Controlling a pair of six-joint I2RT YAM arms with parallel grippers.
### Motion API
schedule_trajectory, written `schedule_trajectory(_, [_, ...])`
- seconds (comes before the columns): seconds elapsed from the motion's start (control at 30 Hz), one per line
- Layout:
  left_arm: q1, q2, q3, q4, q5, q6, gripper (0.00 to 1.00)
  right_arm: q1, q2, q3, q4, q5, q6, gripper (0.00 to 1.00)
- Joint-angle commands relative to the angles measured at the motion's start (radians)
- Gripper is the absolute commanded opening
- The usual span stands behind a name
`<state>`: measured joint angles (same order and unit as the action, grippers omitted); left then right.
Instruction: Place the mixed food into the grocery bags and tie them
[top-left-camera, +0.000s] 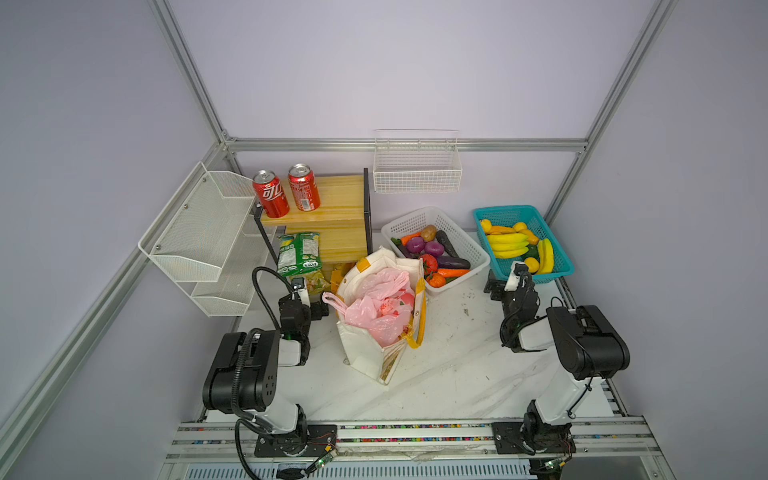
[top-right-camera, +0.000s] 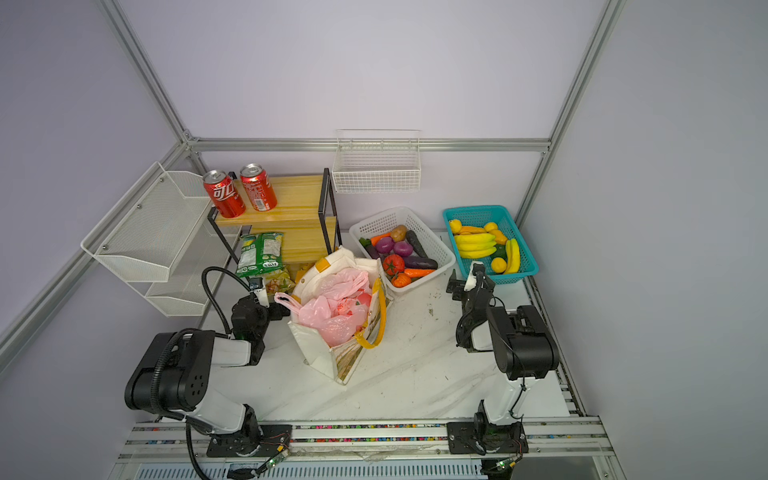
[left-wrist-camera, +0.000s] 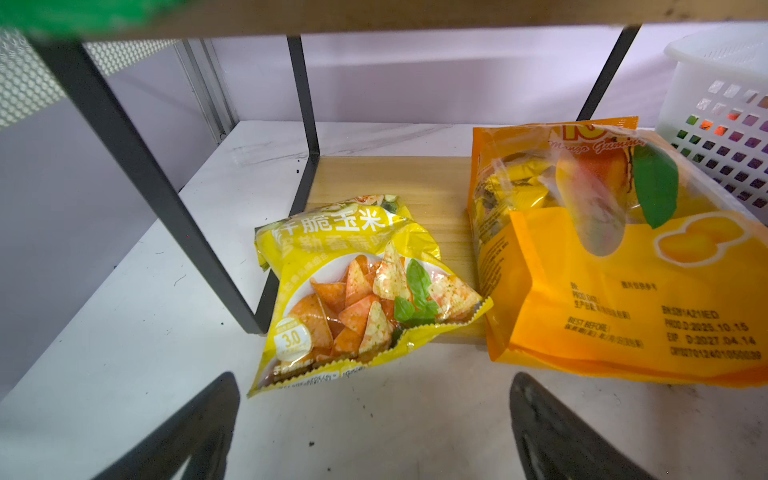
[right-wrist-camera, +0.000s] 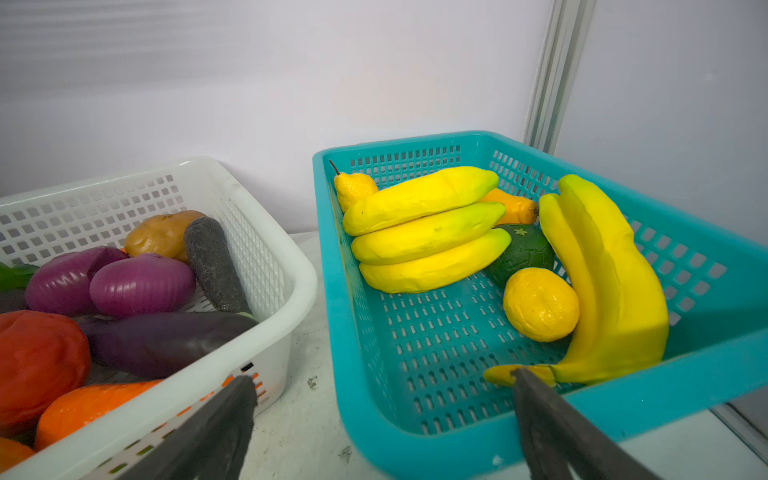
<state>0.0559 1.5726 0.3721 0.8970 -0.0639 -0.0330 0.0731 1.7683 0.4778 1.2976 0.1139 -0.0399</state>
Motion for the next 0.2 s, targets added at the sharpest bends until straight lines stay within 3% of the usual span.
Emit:
schedule_trajectory(0.0, [-0.005, -0.005, 0.003, 0.049, 0.001, 0.013, 1.0, 0.006, 0.012, -0.006, 0.027, -0.001, -0.019, 0.97])
schedule_trajectory(0.17, [-0.005, -0.005, 0.003, 0.048, 0.001, 0.013, 0.99, 0.007, 0.01, -0.01, 0.032, -0.001, -0.019, 0.97])
